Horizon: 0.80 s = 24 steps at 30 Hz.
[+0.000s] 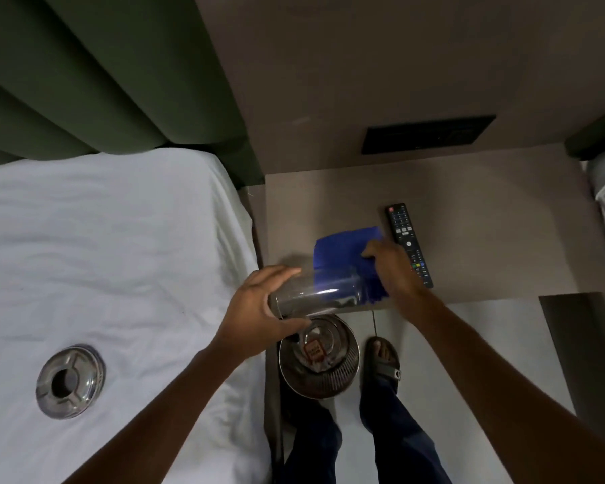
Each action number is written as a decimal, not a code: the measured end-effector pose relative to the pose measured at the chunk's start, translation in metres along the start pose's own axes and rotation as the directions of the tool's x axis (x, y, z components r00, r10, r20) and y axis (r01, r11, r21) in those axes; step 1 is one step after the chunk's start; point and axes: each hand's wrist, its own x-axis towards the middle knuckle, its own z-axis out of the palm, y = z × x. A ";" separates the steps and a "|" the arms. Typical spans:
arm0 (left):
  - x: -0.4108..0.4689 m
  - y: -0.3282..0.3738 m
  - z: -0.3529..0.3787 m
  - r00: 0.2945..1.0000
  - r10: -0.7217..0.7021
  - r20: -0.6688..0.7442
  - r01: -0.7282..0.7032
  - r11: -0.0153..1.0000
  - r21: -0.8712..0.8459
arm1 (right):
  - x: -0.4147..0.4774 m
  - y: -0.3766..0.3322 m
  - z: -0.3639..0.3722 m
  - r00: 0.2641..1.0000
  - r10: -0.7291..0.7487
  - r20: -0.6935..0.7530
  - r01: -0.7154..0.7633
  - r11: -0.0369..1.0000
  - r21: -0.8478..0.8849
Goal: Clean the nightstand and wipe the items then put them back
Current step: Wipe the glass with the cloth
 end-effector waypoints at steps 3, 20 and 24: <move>0.011 0.009 0.011 0.989 -0.101 -0.112 0.091 0.992 -0.086 | 0.002 0.020 -0.012 0.976 0.206 0.067 -0.216 0.892 0.396; 0.039 0.041 0.051 0.899 -0.437 0.005 0.411 0.841 -0.352 | -0.016 0.015 -0.022 0.816 -0.563 -0.130 0.539 0.823 -0.176; 0.038 0.040 0.050 0.927 -0.369 0.074 0.375 0.888 -0.267 | 0.013 -0.008 -0.048 0.901 -0.432 -0.028 0.424 0.894 -0.147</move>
